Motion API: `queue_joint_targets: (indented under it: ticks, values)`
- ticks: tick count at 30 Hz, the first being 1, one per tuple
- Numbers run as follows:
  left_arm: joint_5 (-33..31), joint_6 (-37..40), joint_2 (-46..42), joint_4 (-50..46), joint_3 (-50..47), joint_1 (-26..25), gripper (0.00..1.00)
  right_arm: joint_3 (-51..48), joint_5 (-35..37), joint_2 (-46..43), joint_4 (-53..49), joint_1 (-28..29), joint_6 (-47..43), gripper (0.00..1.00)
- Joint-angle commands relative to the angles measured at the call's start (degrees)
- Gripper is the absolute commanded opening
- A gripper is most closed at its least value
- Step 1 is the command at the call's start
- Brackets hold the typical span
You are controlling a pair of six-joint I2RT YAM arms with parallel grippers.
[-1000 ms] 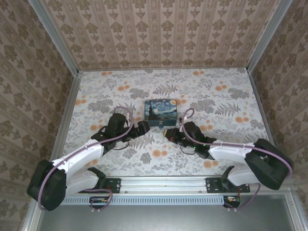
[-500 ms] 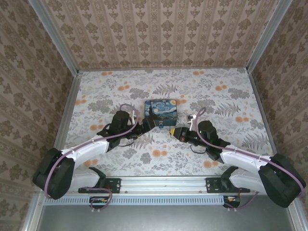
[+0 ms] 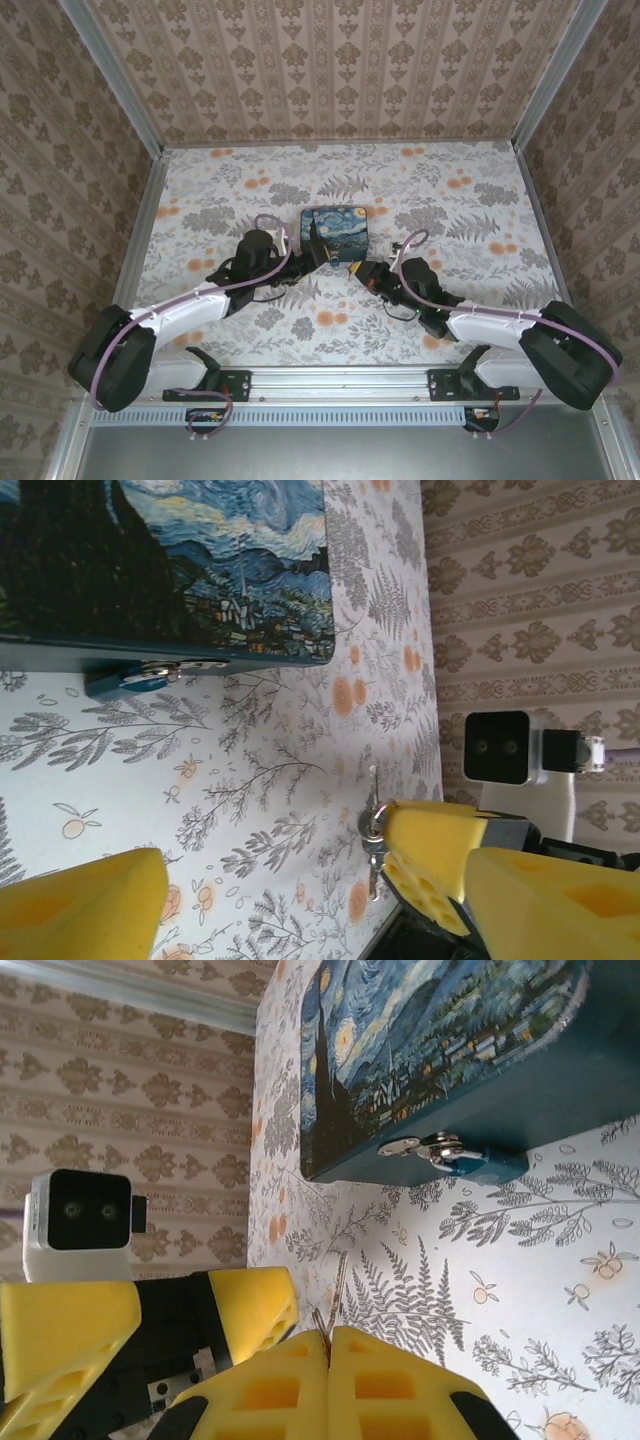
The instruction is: Unlock a padlock with a key
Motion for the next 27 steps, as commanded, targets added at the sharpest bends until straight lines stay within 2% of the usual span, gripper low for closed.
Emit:
queue_joint_targets:
  ticks: [1, 5, 9, 17, 27]
  values:
    - [0.7, -3.1, 1.3, 6.1, -2.0, -0.6, 0.8, 1.0, 13.0, 0.7, 0.0, 3.2, 9.4, 0.0]
    - [2.5, -8.7, 4.0, 15.6, -4.0, -0.8, 0.71, 2.8, 20.1, 3.0, 1.2, 6.8, 13.5, 0.0]
    - [2.7, -12.6, 6.4, 22.2, -5.4, -1.3, 0.69, 5.3, 23.5, 6.0, 2.4, 8.4, 15.5, 0.0]
    - [1.7, -16.5, 8.8, 28.3, -6.6, -2.3, 0.62, 8.6, 24.0, 13.1, 7.7, 9.3, 17.8, 0.0]
    - [0.8, -17.6, 10.6, 30.3, -6.9, -2.5, 0.55, 8.8, 24.0, 15.9, 11.5, 10.1, 19.1, 0.0]
